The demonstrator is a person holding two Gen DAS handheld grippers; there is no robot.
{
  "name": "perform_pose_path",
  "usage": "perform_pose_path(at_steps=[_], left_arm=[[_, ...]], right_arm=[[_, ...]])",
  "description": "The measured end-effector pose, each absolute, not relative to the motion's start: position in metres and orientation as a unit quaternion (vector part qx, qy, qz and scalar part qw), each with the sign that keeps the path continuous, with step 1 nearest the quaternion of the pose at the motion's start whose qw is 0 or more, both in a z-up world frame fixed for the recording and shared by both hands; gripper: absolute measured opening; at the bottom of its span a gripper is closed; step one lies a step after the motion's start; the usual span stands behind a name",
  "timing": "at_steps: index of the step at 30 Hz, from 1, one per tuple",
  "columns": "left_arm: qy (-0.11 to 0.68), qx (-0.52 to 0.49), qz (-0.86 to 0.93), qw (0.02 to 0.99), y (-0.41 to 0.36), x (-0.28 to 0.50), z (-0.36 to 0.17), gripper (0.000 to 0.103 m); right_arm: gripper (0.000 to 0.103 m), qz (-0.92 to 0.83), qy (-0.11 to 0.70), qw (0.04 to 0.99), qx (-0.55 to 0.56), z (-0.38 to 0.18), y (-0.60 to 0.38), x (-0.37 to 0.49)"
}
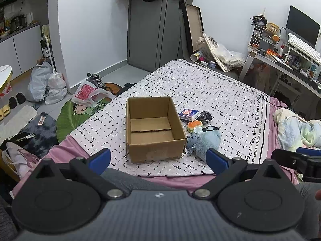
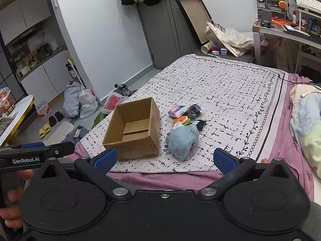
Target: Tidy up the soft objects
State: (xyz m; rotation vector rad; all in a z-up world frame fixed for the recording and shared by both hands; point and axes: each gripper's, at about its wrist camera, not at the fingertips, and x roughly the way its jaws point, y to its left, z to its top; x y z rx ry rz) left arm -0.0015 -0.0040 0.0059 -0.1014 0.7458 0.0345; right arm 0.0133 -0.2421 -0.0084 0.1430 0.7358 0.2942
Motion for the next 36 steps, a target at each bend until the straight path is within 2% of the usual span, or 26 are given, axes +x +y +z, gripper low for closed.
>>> perform_pose_path(at_steps=[36], left_arm=[[0.36, -0.06, 0.015, 0.931, -0.002, -0.0035, 0.0084, 0.101]], right_arm=[[0.103, 0.139, 0.357, 0.921, 0.071, -0.0062, -0.2428, 0.0128]])
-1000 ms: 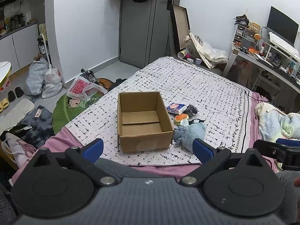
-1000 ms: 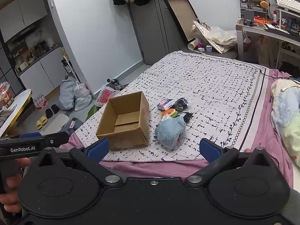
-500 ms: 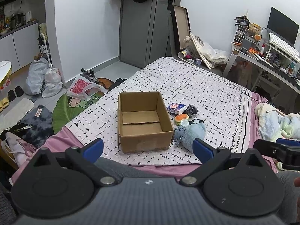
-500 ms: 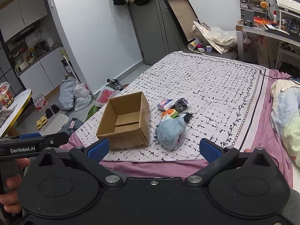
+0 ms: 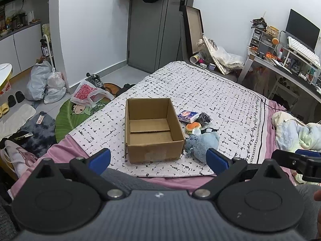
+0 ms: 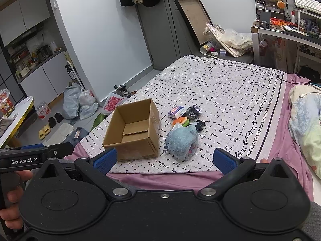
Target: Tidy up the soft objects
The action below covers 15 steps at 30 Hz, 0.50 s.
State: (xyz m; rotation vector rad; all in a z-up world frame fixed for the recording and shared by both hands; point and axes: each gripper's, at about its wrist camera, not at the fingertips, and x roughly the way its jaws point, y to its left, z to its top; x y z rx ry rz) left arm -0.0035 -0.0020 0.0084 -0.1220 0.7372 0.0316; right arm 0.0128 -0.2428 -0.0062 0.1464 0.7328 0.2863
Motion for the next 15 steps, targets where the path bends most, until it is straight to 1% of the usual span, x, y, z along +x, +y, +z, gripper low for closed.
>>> perform_pose_path(at_steps=[15], left_arm=[[0.36, -0.058, 0.013, 0.931, -0.0074, -0.0048, 0.0035, 0.101]], right_arm=[[0.103, 0.144, 0.358, 0.919, 0.082, -0.0107, -0.2454, 0.015]])
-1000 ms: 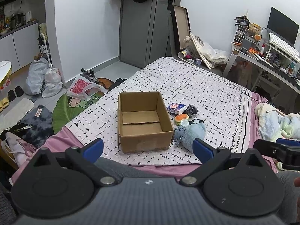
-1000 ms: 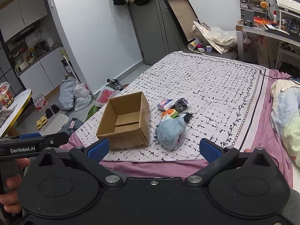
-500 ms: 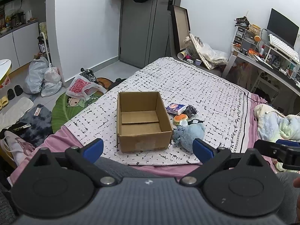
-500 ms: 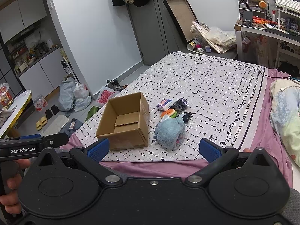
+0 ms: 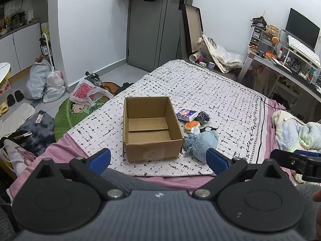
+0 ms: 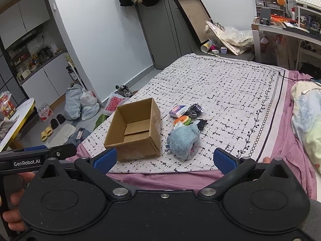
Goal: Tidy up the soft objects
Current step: 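Move the right tool toward the fluffy light-blue plush and open it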
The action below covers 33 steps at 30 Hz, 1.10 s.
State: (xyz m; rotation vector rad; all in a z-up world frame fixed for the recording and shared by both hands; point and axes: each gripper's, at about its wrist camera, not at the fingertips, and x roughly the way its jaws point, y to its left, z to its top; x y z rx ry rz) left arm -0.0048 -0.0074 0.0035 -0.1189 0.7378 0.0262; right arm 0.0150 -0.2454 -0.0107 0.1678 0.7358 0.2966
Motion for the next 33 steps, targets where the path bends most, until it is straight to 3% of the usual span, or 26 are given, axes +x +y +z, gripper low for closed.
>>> perform_pose_path(at_steps=[29, 33], left_arm=[[0.373, -0.081, 0.014, 0.924, -0.034, 0.056, -0.027, 0.098], [0.378, -0.084, 0.01, 0.922, -0.039, 0.068, -0.035, 0.094]], right_arm=[[0.103, 0.164, 0.381, 0.893, 0.175, -0.057, -0.281, 0.082], [0.091, 0.17, 0.387, 0.885, 0.196, -0.064, -0.284, 0.1]])
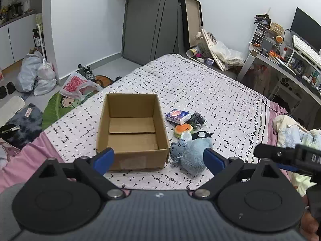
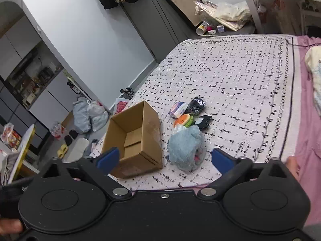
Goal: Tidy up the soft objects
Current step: 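Move the right tool toward the fluffy light-blue plush and open it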
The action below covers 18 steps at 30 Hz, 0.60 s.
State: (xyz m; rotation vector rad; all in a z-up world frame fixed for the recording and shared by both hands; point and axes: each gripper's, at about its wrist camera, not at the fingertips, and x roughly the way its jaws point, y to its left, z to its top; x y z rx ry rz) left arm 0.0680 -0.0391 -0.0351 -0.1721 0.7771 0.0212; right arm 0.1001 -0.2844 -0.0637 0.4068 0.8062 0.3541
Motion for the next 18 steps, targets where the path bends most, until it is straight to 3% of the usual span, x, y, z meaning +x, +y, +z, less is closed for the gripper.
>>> perform_pose_path(at_steps=[13, 18], left_arm=[[0.416, -0.135, 0.02, 0.899, -0.038, 0.111, -0.064, 0.067], [0.429, -0.154, 0.017, 0.89, -0.039, 0.125, -0.074, 0.059]], right_arm=[[0.049, 0.191, 0.451, 0.834, 0.256, -0.095, -0.267, 0.167], [0.045, 0.183, 0.466, 0.829, 0.249, -0.115, -0.258, 0.184]])
